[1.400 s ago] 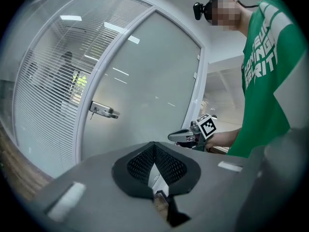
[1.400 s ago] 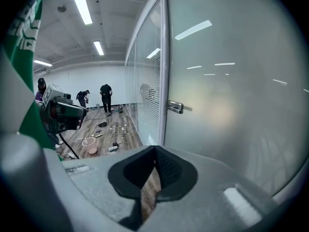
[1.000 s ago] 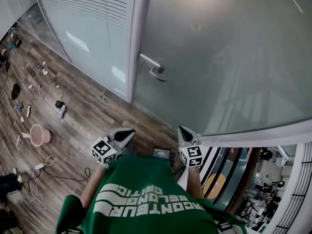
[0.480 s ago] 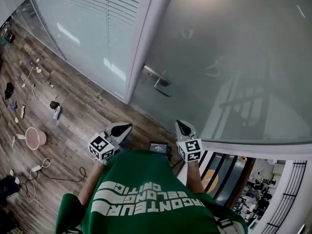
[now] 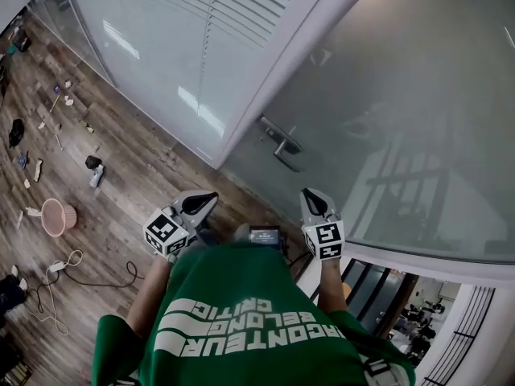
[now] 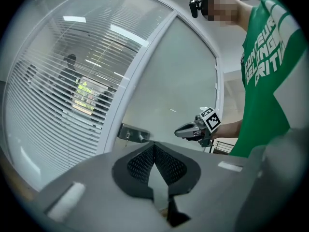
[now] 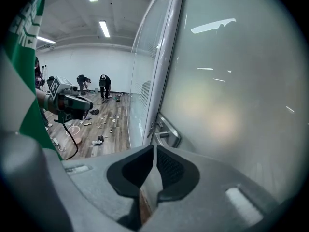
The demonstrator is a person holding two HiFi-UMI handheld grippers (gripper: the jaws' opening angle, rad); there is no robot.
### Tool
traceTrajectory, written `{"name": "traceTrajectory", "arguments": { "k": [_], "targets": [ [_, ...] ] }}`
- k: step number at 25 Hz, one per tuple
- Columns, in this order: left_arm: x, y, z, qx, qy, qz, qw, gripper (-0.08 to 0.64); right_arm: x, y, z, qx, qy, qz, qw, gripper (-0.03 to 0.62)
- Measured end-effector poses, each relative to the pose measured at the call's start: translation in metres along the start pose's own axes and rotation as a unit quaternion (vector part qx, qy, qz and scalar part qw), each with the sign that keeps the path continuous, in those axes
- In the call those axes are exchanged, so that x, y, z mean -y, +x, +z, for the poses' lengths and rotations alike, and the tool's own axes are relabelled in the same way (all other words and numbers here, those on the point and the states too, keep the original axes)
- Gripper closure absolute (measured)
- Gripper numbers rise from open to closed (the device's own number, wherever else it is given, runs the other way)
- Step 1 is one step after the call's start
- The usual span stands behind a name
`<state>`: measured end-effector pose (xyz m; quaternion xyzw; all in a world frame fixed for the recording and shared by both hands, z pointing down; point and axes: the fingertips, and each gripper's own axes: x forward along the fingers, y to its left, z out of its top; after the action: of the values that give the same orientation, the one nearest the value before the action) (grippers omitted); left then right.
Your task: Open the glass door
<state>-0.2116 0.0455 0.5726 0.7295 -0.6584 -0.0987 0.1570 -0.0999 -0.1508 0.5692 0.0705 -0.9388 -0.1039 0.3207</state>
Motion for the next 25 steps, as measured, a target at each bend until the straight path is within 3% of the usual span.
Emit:
{"name": "traceTrajectory", "arguments": {
  "k": [10,14,19,25],
  "targets": [
    [-0.019,0.009,0.012,0.021,-0.016,0.043,0.9987,0.546,0.014,0.043,0.021,-0.002,-0.035,0.05,0.998,0.53],
    [-0.021,0.019,0.019,0.023,-0.009,0.062,0.9978,0.546,0.014,0.076,0.004,-0.061,-0.06,0.085,0.993,0.477],
    [-0.026,0.026,0.025,0.023,-0.005,0.088,0.9959,0.546,0.0,0.117,-0.011,-0.146,-0.125,0.134,0.972,0.454],
    [-0.025,0.028,0.032,0.029,0.005,0.117,0.9928,0.546,0.001,0.151,-0.023,-0.207,-0.123,0.166,0.956,0.456]
  ]
}}
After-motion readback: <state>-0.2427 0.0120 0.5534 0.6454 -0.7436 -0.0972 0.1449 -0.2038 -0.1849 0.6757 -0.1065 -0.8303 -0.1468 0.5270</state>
